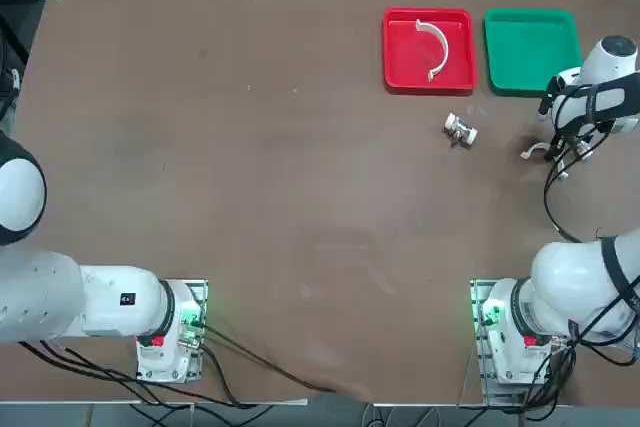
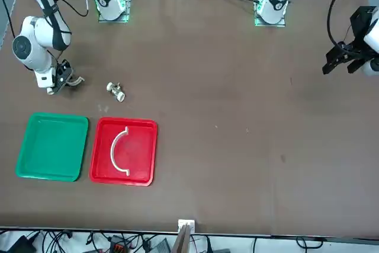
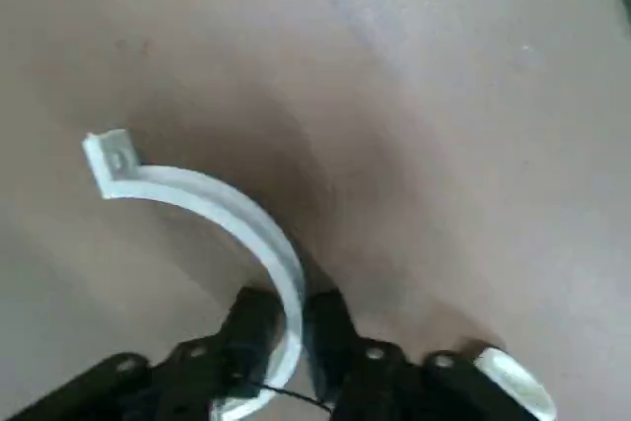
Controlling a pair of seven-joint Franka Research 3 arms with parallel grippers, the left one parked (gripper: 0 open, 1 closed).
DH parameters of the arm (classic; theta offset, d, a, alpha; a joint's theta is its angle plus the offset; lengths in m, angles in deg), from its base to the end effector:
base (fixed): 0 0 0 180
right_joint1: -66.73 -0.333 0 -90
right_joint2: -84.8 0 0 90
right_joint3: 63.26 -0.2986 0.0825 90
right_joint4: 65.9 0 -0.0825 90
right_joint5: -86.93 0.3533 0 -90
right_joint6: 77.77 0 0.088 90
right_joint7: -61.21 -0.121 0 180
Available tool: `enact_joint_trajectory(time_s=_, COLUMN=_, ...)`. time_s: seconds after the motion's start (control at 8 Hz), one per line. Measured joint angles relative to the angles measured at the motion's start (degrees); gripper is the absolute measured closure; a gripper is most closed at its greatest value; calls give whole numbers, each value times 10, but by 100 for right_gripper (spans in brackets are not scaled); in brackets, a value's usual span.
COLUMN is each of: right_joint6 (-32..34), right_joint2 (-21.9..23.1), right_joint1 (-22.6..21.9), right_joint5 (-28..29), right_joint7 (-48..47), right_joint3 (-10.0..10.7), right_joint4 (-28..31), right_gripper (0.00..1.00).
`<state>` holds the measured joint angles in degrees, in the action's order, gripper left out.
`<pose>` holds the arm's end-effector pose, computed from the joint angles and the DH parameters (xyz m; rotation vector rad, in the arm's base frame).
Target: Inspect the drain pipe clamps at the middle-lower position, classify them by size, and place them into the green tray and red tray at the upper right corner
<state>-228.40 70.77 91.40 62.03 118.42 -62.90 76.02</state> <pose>0.4078 -0.1825 0.1844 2.7017 1.3922 -0.3010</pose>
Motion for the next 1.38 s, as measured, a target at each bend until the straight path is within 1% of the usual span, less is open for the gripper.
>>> enact_joint_trajectory(time_s=0.12, right_joint6=1, right_joint2=3, right_joint1=0, right_joint5=0, right_joint7=-4, right_joint3=0, right_joint4=0, right_gripper=95)
enact_joint_trajectory(time_s=0.38, right_joint6=4, right_joint2=9, right_joint1=0, right_joint5=0, right_joint7=-20, right_joint3=-4, right_joint4=-8, right_gripper=95)
enact_joint_trajectory(time_s=0.5, right_joint6=22, right_joint2=19, right_joint1=0, right_joint5=2, right_joint7=-27, right_joint3=-9, right_joint4=-28, right_gripper=95)
enact_joint_trajectory(time_s=0.62, right_joint6=62, right_joint2=27, right_joint1=0, right_joint5=31, right_joint7=-32, right_joint3=-26, right_joint4=-71, right_gripper=95)
enact_joint_trajectory(time_s=0.75, right_joint6=120, right_joint2=24, right_joint1=-1, right_joint5=86, right_joint7=-32, right_joint3=-50, right_joint4=-139, right_gripper=95)
enact_joint_trajectory(time_s=0.88, right_joint6=173, right_joint2=3, right_joint1=-5, right_joint5=136, right_joint7=-34, right_joint3=-68, right_joint4=-226, right_gripper=95)
enact_joint_trajectory(time_s=1.0, right_joint6=212, right_joint2=-38, right_joint1=-11, right_joint5=172, right_joint7=-44, right_joint3=-74, right_joint4=-319, right_gripper=95)
enact_joint_trajectory(time_s=1.12, right_joint6=247, right_joint2=-98, right_joint1=-13, right_joint5=192, right_joint7=-70, right_joint3=-74, right_joint4=-413, right_gripper=95)
enact_joint_trajectory(time_s=1.25, right_joint6=272, right_joint2=-169, right_joint1=-13, right_joint5=199, right_joint7=-109, right_joint3=-74, right_joint4=-502, right_gripper=95)
enact_joint_trajectory(time_s=1.38, right_joint6=282, right_joint2=-239, right_joint1=-15, right_joint5=200, right_joint7=-160, right_joint3=-74, right_joint4=-579, right_gripper=95)
